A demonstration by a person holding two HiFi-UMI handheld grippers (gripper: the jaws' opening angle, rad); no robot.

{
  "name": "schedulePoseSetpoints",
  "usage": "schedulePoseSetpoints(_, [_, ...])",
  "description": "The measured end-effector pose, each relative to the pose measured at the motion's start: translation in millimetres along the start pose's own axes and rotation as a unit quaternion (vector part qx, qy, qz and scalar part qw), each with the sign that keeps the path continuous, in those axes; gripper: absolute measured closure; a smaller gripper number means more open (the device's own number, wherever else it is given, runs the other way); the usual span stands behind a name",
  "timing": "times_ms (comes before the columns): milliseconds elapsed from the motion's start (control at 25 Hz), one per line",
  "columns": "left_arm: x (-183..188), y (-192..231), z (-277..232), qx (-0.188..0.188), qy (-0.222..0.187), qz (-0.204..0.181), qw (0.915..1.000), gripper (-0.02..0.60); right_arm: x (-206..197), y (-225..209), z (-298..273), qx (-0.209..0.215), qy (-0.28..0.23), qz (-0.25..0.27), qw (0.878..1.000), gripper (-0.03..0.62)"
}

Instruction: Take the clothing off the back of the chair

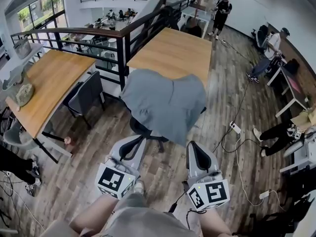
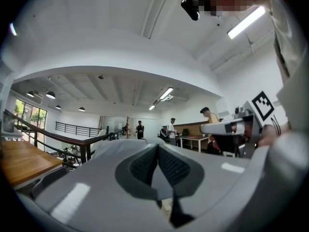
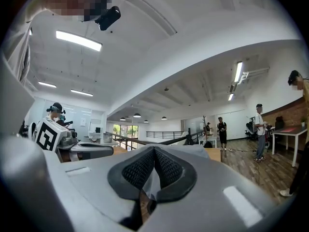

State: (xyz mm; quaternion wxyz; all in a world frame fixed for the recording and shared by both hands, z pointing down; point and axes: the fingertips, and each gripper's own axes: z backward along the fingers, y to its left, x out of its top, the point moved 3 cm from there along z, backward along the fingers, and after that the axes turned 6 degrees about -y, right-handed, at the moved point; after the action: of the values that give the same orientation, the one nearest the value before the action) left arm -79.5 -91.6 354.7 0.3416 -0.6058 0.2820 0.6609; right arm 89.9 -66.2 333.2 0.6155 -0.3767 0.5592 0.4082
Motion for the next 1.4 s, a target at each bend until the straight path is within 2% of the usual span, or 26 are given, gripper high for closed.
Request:
schedulePoseSetpoints(520, [-7.0,98.0,-71.7,-0.036,-0.009,0.012,0.9992,0.584,1.1,-7.4,-113.2,-0.043,-0.002,0.013,0.999,0.591])
schedulePoseSetpoints(960, [-7.5,116.3,-104.7,-0.033,-0.013,0.011,0.9993,0.584,-4.4,-28.9,-144.5,-0.043,0.006,0.012,0.999,0.583])
schedulePoseSetpoints(1160, [-14.0,118.1,-118.3,-0.023,0.003,0.006,0.9997,0.584,-7.7,-46.9,-150.4,-0.033,0.01,0.006,0.999,0.568])
schedulePoseSetpoints(1280, [-16.2,123.5,-126.3,-0.014,0.014,0.001,0.9998,0.577,-10.5,-59.7,-154.0,-0.026,0.018,0.004,0.999,0.541])
schedulePoseSetpoints(1400, [-19.9,130.6,-134.0,-0.006,0.027,-0.005,0.9996,0.552,-14.2,-74.2,-158.9,-0.021,0.029,0.005,0.999,0.48])
